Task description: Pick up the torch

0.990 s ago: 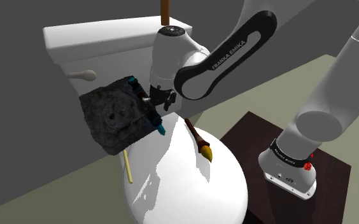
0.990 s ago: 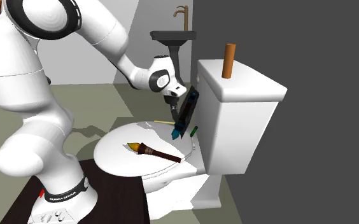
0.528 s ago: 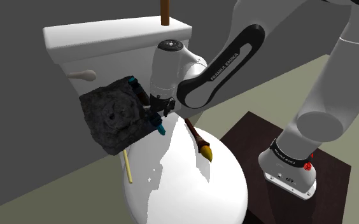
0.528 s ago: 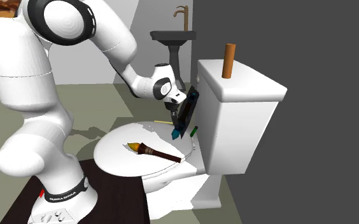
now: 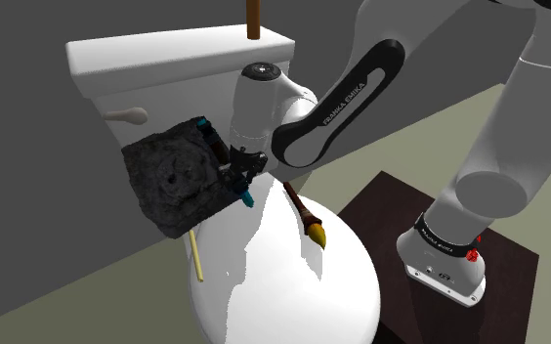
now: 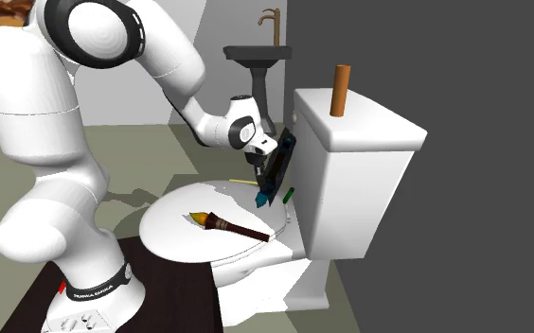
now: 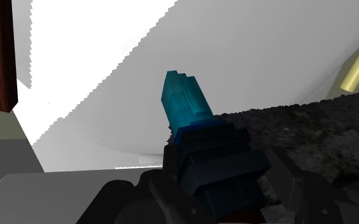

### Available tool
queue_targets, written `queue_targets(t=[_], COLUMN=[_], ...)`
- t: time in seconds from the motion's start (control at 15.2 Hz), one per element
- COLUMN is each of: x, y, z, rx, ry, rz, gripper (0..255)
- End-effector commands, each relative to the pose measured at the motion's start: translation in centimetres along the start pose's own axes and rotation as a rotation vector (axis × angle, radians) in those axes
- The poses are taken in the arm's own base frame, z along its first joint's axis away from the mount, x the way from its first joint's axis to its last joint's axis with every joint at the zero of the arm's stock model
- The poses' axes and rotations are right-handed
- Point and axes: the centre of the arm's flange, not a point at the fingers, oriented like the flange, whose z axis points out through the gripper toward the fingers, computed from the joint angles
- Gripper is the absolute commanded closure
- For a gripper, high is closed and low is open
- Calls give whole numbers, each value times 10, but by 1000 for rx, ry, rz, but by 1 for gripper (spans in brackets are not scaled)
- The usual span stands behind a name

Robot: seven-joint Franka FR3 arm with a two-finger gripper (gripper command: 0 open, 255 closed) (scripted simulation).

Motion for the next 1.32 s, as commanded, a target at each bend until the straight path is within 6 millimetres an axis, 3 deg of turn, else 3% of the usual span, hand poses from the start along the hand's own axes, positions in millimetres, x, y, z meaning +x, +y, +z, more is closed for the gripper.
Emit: queue_targets(t=[0.0,0.13,1.12,1.25], x=[-1,-1,15,15], y=[-1,0,-7,-7], z=[1,0,-77,-78], rx=[1,1,1,1], ry=[-1,-1,-1,-1], rz=[-1,-1,-1,-1], gripper=[255,255,255,255])
